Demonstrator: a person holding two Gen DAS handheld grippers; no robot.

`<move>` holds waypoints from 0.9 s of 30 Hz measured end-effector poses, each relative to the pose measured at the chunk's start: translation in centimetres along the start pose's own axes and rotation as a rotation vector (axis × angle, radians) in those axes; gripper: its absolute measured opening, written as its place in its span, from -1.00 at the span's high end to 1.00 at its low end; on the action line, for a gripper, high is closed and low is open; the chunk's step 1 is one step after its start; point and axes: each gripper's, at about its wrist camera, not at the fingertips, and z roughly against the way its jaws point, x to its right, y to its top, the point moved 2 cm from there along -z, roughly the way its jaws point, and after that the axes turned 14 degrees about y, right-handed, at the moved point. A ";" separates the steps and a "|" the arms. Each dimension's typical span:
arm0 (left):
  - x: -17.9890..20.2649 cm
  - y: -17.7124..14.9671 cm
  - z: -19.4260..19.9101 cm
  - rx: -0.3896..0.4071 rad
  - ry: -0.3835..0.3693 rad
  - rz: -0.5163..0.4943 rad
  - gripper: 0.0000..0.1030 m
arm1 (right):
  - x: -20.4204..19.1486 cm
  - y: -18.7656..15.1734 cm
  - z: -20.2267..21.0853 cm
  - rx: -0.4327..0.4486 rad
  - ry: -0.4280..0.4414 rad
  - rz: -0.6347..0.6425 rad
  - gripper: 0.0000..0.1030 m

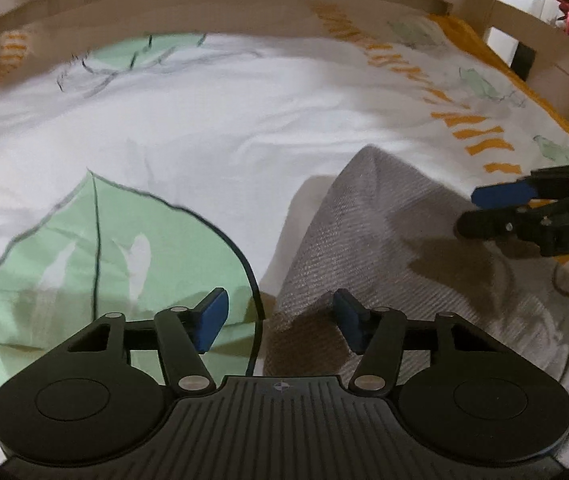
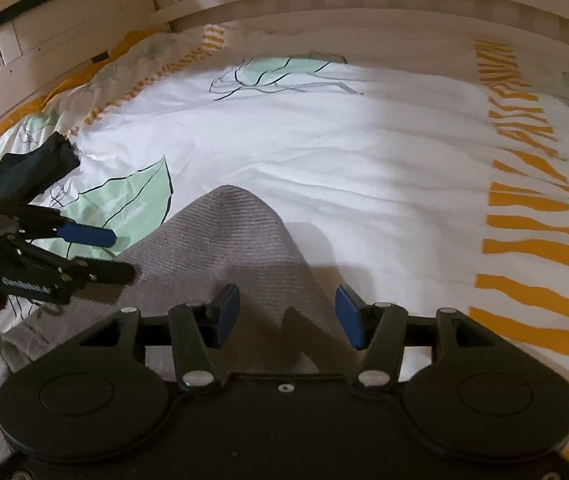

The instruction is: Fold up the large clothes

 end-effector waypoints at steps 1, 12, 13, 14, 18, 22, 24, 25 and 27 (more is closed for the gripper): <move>-0.1 0.0 -0.4 -0.013 -0.013 0.007 -0.04 | 0.0 0.0 -0.2 -0.004 0.000 -0.005 -0.17; 0.5 0.2 0.6 0.061 -0.025 0.026 0.92 | 0.3 -0.3 -0.7 -0.028 -0.030 -0.017 0.80; 0.7 0.2 1.0 0.076 -0.021 0.023 0.92 | 0.0 0.0 -0.4 -0.017 -0.034 -0.006 0.80; 0.7 0.3 1.6 0.100 -0.019 0.028 0.92 | -0.1 0.2 0.2 -0.001 -0.035 0.004 0.80; 0.3 0.4 4.5 0.206 -0.016 0.046 0.92 | -1.0 0.5 2.3 0.054 -0.037 0.039 0.81; 0.4 -0.2 8.4 0.328 -0.027 0.042 0.92 | -2.4 0.1 5.2 0.119 -0.031 0.086 0.81; 0.8 -1.1 10.8 0.392 -0.030 0.017 0.92 | -3.5 -0.5 6.9 0.155 -0.026 0.122 0.81; 1.1 -1.6 11.9 0.420 -0.035 0.007 0.92 | -4.2 -0.9 7.8 0.174 -0.024 0.147 0.81; 1.8 -3.1 14.4 0.475 -0.051 -0.017 0.92 | -5.5 -1.8 9.3 0.198 -0.028 0.193 0.81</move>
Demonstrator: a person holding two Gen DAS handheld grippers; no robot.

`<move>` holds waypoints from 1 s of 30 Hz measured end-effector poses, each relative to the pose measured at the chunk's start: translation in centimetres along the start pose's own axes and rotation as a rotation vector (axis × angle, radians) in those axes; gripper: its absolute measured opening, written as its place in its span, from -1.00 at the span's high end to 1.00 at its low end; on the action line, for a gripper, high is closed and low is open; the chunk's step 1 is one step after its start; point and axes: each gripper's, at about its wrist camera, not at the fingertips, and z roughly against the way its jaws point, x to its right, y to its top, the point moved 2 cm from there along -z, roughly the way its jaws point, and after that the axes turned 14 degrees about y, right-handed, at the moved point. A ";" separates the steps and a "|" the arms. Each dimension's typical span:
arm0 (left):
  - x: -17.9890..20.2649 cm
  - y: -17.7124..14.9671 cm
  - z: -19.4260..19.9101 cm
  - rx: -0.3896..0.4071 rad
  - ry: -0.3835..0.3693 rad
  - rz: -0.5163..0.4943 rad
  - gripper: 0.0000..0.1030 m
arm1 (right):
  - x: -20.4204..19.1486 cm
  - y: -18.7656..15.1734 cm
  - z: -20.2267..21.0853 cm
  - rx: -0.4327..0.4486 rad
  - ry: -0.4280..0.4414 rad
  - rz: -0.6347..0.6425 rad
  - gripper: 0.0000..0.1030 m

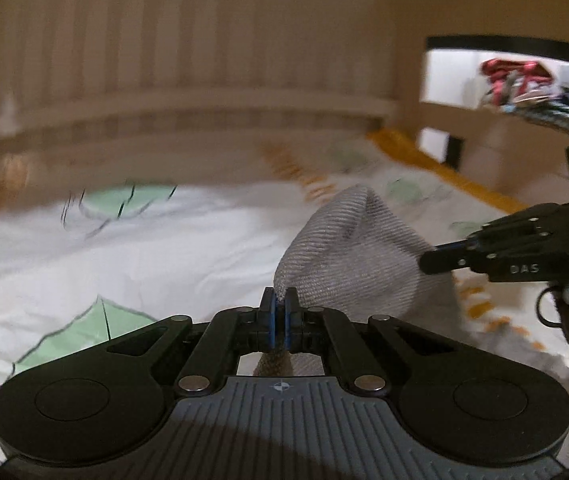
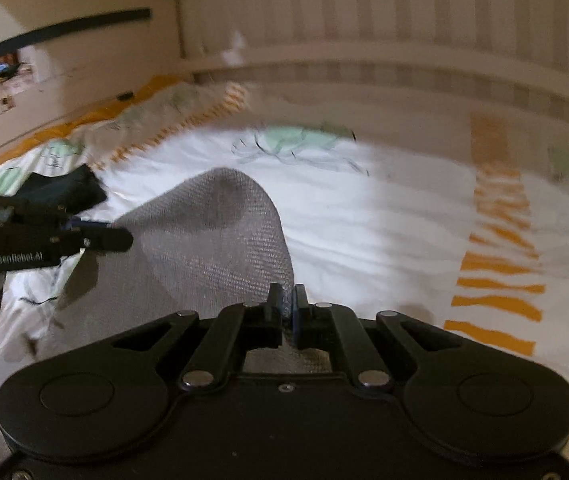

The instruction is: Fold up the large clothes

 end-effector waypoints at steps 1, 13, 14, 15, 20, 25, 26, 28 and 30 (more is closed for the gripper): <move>0.4 -0.2 1.1 0.019 -0.012 -0.009 0.92 | -0.8 -0.2 0.9 0.010 -0.001 0.026 0.81; 7.5 -9.4 11.9 -0.003 -0.213 -0.377 0.92 | -9.4 -9.8 9.9 -0.073 0.046 0.160 0.81; 8.0 -10.5 12.1 -0.026 -0.225 -0.406 0.92 | -9.7 -10.8 10.0 -0.104 0.052 0.150 0.81; 8.3 -11.4 12.2 -0.052 -0.235 -0.428 0.91 | -9.9 -11.7 9.9 -0.133 0.057 0.138 0.81; 8.9 -14.3 11.4 -0.217 -0.277 -0.434 0.86 | -10.6 -14.7 9.3 -0.286 0.093 0.061 0.79; 6.3 -11.6 10.8 -0.232 -0.230 -0.153 0.47 | -10.6 -13.8 10.3 -0.253 0.070 -0.036 0.59; 5.5 -10.7 10.4 -0.232 -0.217 -0.071 0.31 | -10.4 -13.8 10.6 -0.223 0.066 -0.073 0.42; 4.2 -9.4 9.6 -0.221 -0.177 0.089 0.03 | -9.7 -13.0 11.0 -0.141 0.061 -0.159 0.03; 3.4 -8.4 8.7 -0.196 -0.115 0.200 0.02 | -8.8 -12.5 11.1 -0.078 0.042 -0.230 -0.21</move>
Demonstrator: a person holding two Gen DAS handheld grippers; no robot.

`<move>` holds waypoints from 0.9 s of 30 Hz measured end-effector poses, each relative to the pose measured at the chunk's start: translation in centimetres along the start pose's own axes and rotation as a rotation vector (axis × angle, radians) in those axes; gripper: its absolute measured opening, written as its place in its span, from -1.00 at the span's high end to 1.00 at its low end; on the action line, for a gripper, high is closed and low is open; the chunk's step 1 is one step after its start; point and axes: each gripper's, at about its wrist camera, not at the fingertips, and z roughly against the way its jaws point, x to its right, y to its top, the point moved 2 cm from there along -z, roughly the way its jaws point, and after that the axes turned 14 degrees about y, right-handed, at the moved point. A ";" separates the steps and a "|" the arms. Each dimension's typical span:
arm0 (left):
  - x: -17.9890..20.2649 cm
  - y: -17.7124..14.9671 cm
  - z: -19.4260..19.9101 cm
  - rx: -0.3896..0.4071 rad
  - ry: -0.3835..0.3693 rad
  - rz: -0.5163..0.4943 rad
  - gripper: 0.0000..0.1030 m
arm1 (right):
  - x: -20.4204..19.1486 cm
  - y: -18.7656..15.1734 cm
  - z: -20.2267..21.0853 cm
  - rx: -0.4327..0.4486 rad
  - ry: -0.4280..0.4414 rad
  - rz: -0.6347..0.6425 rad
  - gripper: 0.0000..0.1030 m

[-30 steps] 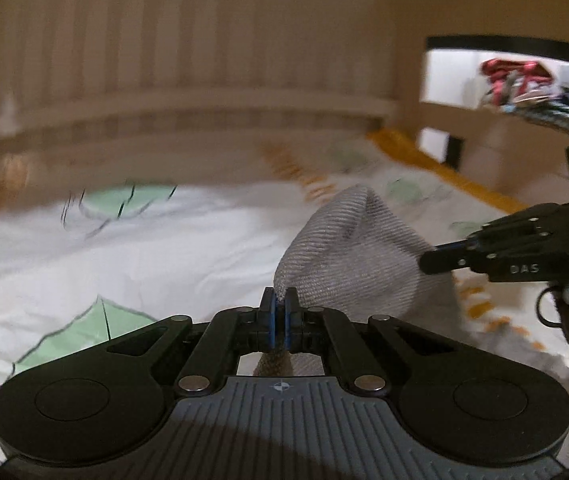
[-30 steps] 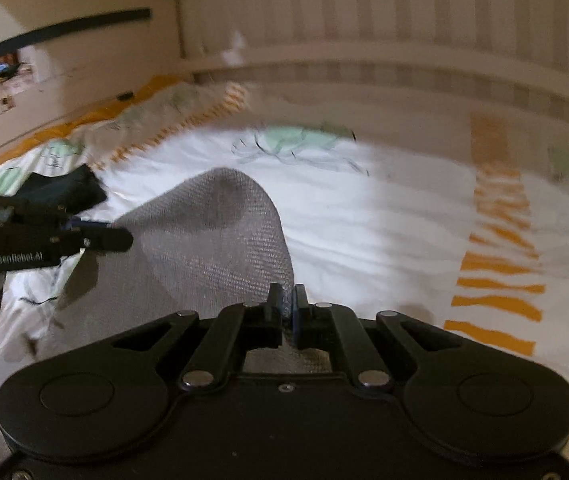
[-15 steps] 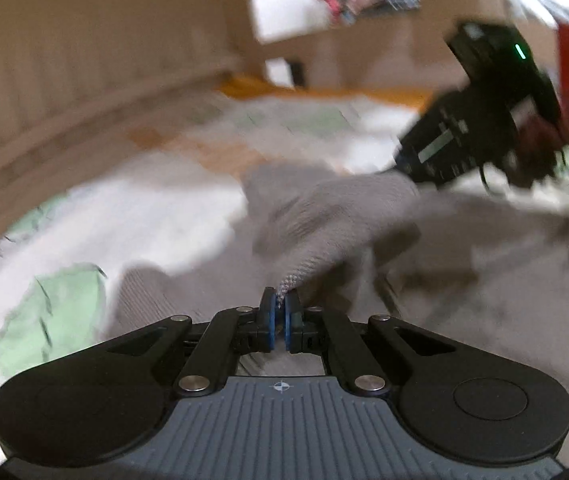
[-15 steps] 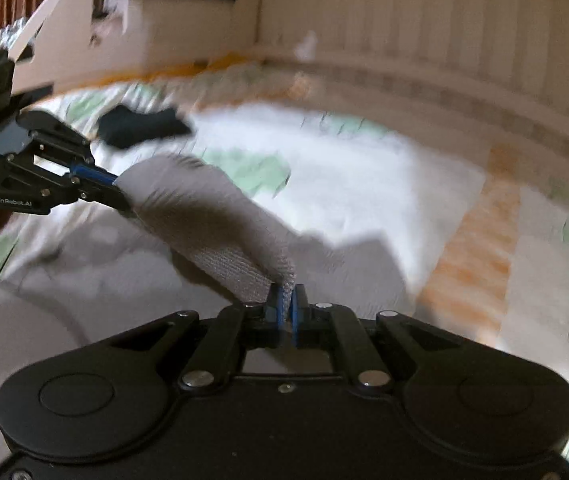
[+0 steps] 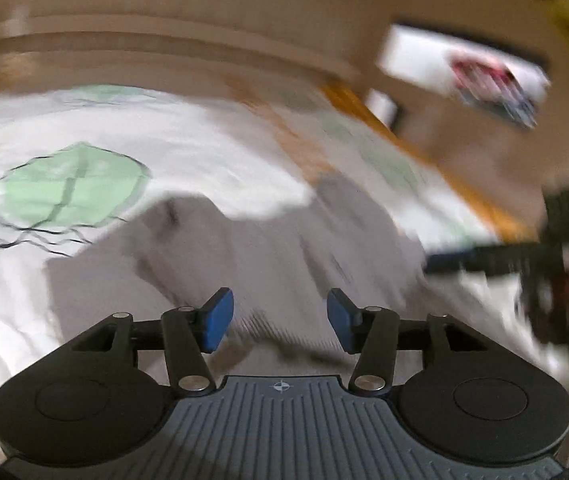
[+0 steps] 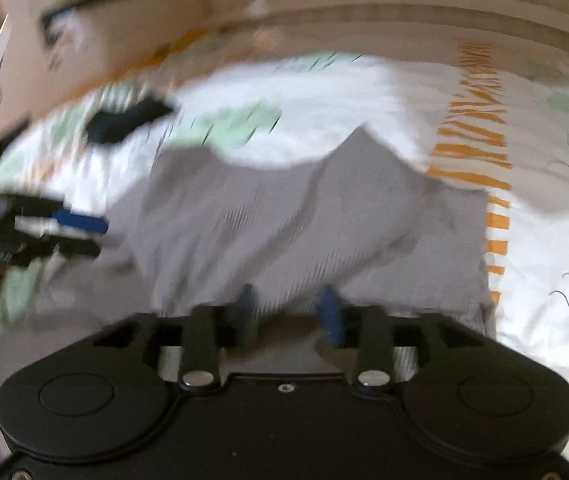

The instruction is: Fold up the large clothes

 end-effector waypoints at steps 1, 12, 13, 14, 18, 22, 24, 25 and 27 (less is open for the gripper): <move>-0.4 0.1 -0.1 0.016 0.034 0.039 -0.03 | 0.4 0.2 -0.2 0.019 -0.010 -0.023 -0.20; -2.2 1.1 -5.2 -0.017 0.225 0.255 -0.18 | 5.8 1.2 -2.2 0.151 -0.103 -0.302 -0.20; -2.3 0.9 -5.1 -0.019 0.228 0.252 -0.18 | 6.2 1.2 -2.5 0.150 -0.104 -0.312 -0.20; -2.3 1.1 -5.5 -0.022 0.238 0.245 -0.18 | 6.5 1.0 -2.3 0.150 -0.105 -0.318 -0.20; -2.3 1.0 -5.8 -0.029 0.261 0.249 -0.16 | 7.0 0.8 -2.4 0.150 -0.110 -0.333 -0.20; -2.0 0.3 -5.5 -0.058 0.234 0.230 0.40 | 7.2 0.7 -2.5 0.159 -0.107 -0.351 -0.21; -1.8 0.1 -5.6 -0.054 0.229 0.237 0.74 | 7.2 0.7 -2.6 0.159 -0.106 -0.353 -0.21; -1.8 0.1 -5.6 -0.051 0.232 0.245 0.90 | 7.1 0.8 -2.7 0.159 -0.107 -0.352 -0.21; -1.7 0.4 -5.1 -0.020 0.240 0.246 0.92 | 6.9 1.0 -2.7 0.161 -0.110 -0.347 0.27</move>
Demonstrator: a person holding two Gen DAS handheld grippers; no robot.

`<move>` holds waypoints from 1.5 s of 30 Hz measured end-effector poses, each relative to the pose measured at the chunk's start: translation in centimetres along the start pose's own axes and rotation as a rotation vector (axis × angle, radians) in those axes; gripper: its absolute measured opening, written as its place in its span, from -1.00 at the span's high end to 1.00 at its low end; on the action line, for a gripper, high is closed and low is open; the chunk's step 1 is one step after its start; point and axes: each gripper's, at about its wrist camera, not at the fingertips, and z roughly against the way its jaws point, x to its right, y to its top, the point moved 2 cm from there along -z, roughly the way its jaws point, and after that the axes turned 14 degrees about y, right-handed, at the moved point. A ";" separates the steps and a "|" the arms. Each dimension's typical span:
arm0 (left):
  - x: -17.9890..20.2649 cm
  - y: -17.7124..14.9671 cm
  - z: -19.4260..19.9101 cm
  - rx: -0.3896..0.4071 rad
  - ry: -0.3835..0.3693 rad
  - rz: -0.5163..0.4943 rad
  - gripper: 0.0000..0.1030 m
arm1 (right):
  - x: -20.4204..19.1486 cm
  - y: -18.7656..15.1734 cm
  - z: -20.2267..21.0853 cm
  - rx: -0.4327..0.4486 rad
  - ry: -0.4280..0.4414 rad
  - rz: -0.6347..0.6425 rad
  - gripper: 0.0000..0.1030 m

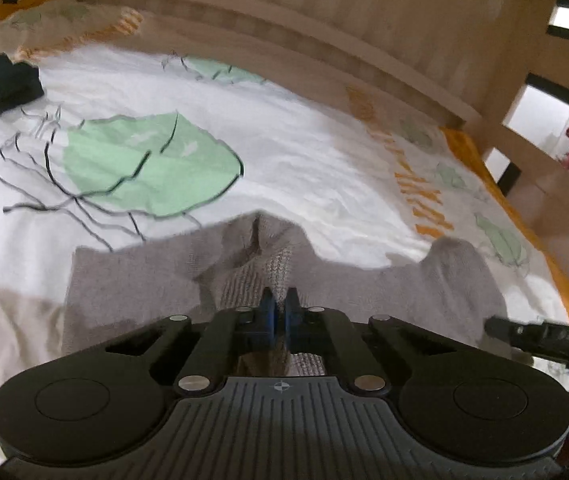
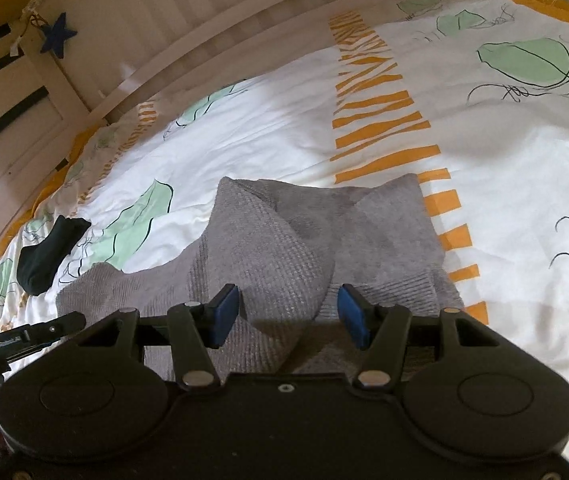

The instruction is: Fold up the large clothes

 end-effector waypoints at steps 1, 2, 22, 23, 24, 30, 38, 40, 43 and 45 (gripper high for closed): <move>0.0 0.3 0.5 0.027 -0.003 -0.006 0.92 | -0.2 0.1 0.0 0.002 -0.005 0.009 0.67; -0.1 0.6 0.9 0.044 -0.013 -0.007 0.92 | -0.6 0.3 0.2 0.006 -0.001 0.025 0.80; -2.4 -1.5 3.9 0.039 0.080 -0.027 0.05 | -0.8 -1.3 3.4 0.051 -0.077 0.103 -0.05; -2.0 -1.8 4.6 0.037 0.074 -0.035 0.04 | -1.2 -1.5 3.8 0.058 -0.069 0.108 -0.05; -1.7 -2.2 5.2 0.033 0.064 -0.040 0.04 | -1.7 -1.8 4.3 0.064 -0.055 0.112 -0.05; 1.0 -5.0 7.3 -0.038 -0.042 -0.046 -0.01 | -5.2 -4.3 5.6 0.045 0.052 0.131 -0.05; 3.2 -7.3 5.6 -0.115 -0.130 -0.006 0.00 | -8.3 -7.9 4.0 -0.034 0.136 0.158 -0.05; 3.1 -7.5 4.9 -0.139 -0.140 0.023 0.01 | -8.3 -8.4 3.7 -0.049 0.136 0.148 -0.05; 3.2 -7.8 4.0 -0.165 -0.149 0.037 0.02 | -8.2 -8.9 3.1 -0.067 0.141 0.133 -0.04; 3.2 -8.0 3.8 -0.163 -0.151 0.037 0.02 | -8.2 -9.0 2.8 -0.073 0.140 0.127 -0.02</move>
